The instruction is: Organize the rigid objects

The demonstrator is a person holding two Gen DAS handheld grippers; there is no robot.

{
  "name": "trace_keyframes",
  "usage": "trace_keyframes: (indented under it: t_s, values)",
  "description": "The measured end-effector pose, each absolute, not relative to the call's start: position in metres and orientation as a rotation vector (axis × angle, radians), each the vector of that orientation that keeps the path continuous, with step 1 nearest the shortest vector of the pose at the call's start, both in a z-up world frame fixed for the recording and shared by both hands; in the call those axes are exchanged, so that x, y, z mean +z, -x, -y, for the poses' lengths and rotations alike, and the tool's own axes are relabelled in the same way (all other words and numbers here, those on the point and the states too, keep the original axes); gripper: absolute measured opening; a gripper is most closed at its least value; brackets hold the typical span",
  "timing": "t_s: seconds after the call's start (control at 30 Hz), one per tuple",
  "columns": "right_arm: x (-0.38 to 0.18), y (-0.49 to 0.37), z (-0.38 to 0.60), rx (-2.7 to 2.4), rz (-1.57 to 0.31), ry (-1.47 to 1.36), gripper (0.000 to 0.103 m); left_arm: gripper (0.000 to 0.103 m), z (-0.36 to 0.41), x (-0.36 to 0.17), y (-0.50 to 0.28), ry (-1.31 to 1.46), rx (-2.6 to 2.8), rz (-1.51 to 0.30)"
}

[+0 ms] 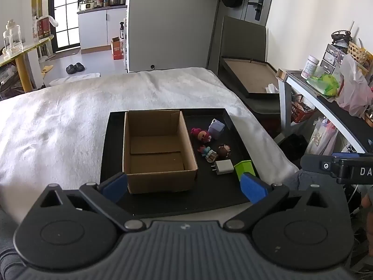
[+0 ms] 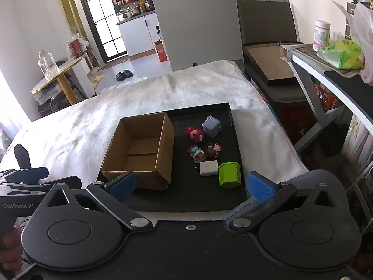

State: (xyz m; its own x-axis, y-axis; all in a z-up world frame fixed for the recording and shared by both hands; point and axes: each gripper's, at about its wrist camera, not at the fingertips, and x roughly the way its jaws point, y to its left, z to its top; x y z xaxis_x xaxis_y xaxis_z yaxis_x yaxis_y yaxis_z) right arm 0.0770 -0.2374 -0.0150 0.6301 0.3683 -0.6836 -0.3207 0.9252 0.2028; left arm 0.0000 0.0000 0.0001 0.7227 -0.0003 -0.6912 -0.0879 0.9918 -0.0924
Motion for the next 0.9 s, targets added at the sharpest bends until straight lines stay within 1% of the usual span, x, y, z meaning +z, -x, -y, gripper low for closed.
trace_keyframes:
  t_s: [0.9]
  values:
    - [-0.0120, -0.0694, 0.2347, 0.398, -0.785, -0.054, 0.103, 0.102, 0.0071, 0.0047, 0.0032, 0.113, 0.028, -0.756]
